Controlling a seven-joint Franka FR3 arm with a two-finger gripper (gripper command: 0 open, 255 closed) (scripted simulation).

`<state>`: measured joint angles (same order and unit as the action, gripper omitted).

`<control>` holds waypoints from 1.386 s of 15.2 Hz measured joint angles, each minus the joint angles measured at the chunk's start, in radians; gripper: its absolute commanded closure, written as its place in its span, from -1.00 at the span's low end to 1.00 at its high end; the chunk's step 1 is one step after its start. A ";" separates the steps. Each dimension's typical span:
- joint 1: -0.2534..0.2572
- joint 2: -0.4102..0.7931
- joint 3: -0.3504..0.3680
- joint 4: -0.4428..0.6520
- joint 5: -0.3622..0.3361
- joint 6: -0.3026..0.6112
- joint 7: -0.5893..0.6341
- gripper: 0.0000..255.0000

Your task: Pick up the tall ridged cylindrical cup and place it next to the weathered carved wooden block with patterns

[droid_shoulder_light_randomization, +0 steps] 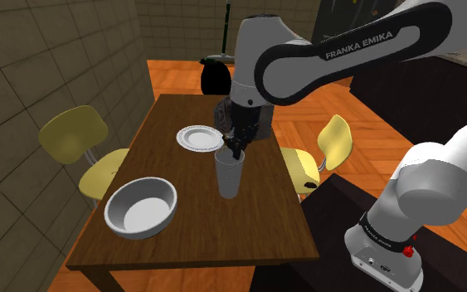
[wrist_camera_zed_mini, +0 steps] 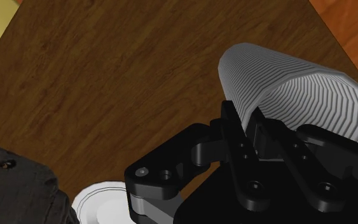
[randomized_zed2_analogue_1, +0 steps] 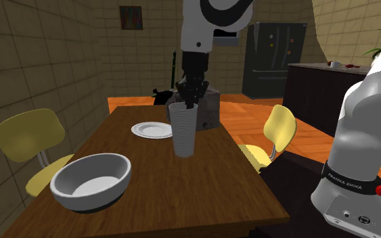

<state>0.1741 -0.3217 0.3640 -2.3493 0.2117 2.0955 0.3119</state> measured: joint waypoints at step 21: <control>-0.009 -0.043 -0.030 0.244 -0.016 -0.286 0.018 1.00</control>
<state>0.1653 -0.3651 0.3340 -2.1051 0.1955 1.8091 0.3301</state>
